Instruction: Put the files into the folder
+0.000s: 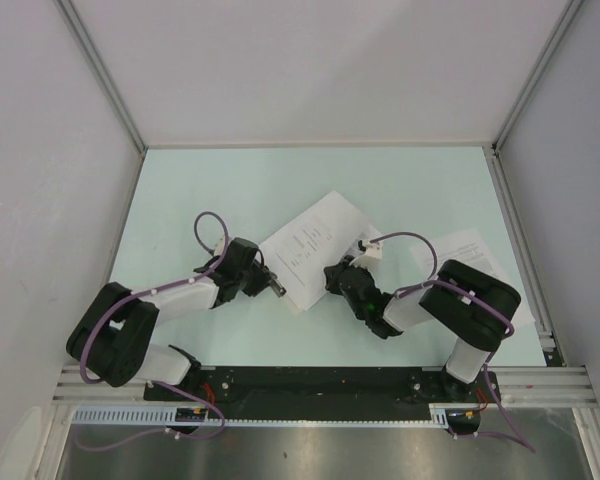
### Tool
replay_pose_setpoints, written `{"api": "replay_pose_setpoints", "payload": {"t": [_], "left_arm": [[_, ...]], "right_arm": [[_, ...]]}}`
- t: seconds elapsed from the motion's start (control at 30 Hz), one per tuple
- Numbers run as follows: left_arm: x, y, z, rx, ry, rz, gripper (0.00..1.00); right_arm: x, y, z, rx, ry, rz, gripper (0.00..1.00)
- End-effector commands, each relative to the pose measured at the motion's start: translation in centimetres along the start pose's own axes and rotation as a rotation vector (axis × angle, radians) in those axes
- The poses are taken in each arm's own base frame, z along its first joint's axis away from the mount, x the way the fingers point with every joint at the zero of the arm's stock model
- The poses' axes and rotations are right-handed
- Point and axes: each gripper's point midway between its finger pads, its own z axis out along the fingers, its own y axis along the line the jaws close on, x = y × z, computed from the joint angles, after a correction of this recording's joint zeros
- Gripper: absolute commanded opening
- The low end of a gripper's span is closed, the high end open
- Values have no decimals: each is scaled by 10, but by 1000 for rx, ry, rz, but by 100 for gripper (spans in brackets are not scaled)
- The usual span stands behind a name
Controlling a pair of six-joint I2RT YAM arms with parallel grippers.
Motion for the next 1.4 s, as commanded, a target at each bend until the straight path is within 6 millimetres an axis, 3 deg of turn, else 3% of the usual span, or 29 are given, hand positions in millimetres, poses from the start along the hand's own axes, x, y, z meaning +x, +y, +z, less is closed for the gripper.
{"api": "replay_pose_setpoints", "payload": {"t": [0.0, 0.37, 0.63, 1.1, 1.37], "left_arm": [[25, 83, 0, -263, 70, 46, 0], [25, 77, 1, -259, 77, 45, 0], [23, 75, -1, -264, 78, 56, 0], [24, 80, -5, -238, 63, 40, 0], [23, 77, -4, -216, 58, 30, 0]], "right_arm": [[-10, -18, 5, 101, -32, 34, 0], [-1, 5, 7, -5, -14, 10, 0], [6, 6, 4, -6, 6, -2, 0], [-2, -13, 0, 86, -23, -4, 0], [1, 1, -2, 29, -23, -60, 0]]}}
